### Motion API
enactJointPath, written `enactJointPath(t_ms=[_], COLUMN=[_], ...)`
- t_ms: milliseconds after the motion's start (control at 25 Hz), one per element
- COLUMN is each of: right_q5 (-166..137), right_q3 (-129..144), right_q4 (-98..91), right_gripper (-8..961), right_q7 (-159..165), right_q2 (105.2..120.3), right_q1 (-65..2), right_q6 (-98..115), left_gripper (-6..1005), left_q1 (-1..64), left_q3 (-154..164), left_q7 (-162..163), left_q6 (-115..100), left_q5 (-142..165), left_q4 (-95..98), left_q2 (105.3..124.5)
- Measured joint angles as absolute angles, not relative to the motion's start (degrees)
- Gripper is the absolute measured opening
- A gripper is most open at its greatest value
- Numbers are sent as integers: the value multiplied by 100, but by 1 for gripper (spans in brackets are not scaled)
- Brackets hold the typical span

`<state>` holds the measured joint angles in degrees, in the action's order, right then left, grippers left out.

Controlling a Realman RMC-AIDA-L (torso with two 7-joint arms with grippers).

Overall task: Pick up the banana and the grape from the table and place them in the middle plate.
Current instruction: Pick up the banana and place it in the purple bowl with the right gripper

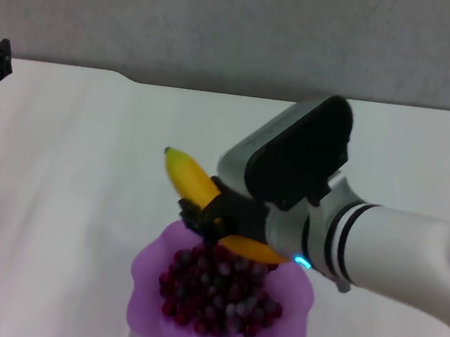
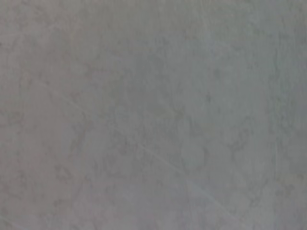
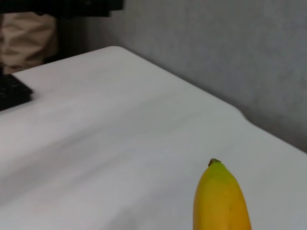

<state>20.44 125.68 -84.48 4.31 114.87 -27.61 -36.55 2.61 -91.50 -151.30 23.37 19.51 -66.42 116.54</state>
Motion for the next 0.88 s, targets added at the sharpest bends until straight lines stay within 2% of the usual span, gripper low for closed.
enactJointPath(t_ms=[880], right_q5=[2250], right_q3=[13356], right_q4=[-8418], right_gripper=[541], right_q7=[-18], right_q2=[11482], right_q1=[-2812], right_q6=[-3656], left_gripper=[877], left_q1=[296], left_q3=[-9167], left_q7=[-15172], left_q6=[2124], left_q5=[2010], left_q4=[-6759], left_q2=[11636])
